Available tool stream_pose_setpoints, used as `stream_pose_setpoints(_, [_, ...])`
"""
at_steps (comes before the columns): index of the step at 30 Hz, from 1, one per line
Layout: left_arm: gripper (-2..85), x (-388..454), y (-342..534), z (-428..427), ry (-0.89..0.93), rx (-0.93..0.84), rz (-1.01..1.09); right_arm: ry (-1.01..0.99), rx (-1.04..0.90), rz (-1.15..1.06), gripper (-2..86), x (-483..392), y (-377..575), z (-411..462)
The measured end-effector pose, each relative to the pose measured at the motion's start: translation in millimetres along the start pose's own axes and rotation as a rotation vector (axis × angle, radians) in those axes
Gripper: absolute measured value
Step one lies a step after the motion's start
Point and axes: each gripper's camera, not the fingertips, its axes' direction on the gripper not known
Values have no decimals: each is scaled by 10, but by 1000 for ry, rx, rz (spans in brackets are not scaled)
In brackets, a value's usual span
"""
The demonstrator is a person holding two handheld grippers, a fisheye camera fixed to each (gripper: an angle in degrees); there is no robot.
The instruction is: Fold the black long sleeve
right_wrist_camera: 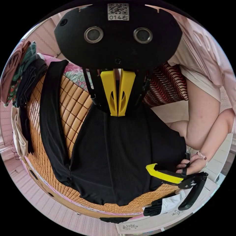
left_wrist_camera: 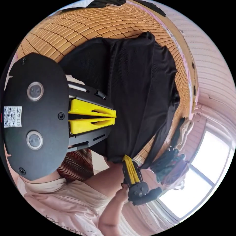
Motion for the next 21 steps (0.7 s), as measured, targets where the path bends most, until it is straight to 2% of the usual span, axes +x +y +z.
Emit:
stream_pose_setpoints(2, [-10,133,35,33,-65,38,-8,47,24,-20,-5,-94,142,25])
stream_pose_setpoints(6, [-10,179,27,34,-14,40,-100,66,115,-6,-3,-120,439,55])
stream_pose_setpoints(9, [-10,364,9,-15,8,88,-96,-1,95,34,-3,-58,626,52])
stream_pose_setpoints(13, [-10,767,-130,217,72,46,-59,-48,110,62,-3,-62,968,158])
stream_pose_setpoints(16, [-10,1183,-261,524,-13,-61,18,-45,113,45,-3,-71,1184,195])
stream_pose_setpoints(18, [-10,1385,-275,606,-105,-59,55,-48,118,39,-3,-58,1311,215])
stream_pose_setpoints(21, [-10,1499,-311,659,-97,-101,63,-77,139,57,-2,-4,1539,237])
